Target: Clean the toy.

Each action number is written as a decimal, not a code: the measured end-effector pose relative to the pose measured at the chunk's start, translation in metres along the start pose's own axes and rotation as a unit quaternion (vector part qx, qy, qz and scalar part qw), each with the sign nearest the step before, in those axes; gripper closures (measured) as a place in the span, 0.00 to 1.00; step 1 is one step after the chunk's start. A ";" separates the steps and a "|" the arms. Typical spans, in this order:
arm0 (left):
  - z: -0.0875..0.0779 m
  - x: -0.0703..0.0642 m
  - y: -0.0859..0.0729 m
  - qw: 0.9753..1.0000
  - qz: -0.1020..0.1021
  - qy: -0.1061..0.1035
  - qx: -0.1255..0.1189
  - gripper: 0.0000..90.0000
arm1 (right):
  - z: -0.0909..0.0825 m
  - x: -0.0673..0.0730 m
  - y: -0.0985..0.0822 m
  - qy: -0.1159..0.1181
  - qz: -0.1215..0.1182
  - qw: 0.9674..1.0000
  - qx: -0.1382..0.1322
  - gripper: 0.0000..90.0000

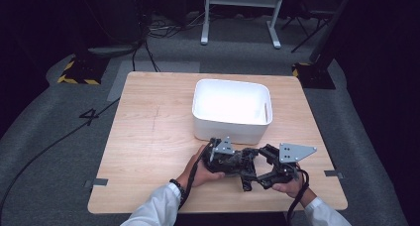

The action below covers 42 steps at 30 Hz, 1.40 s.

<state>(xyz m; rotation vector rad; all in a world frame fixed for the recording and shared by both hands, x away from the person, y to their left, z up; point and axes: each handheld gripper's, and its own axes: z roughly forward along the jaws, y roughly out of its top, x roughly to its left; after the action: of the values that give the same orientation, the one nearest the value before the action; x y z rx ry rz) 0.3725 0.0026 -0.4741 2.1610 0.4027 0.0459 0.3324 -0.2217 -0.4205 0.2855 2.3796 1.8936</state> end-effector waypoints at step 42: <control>-0.014 -0.004 0.005 0.998 0.034 -0.036 -0.033 0.75 | -0.009 -0.002 0.006 0.000 0.001 0.999 -0.033 0.28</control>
<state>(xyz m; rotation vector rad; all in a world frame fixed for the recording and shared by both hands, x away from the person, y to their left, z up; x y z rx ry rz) 0.3674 0.0102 -0.4613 2.1052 0.2821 0.0205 0.3332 -0.2293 -0.4128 0.2842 2.3123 1.9675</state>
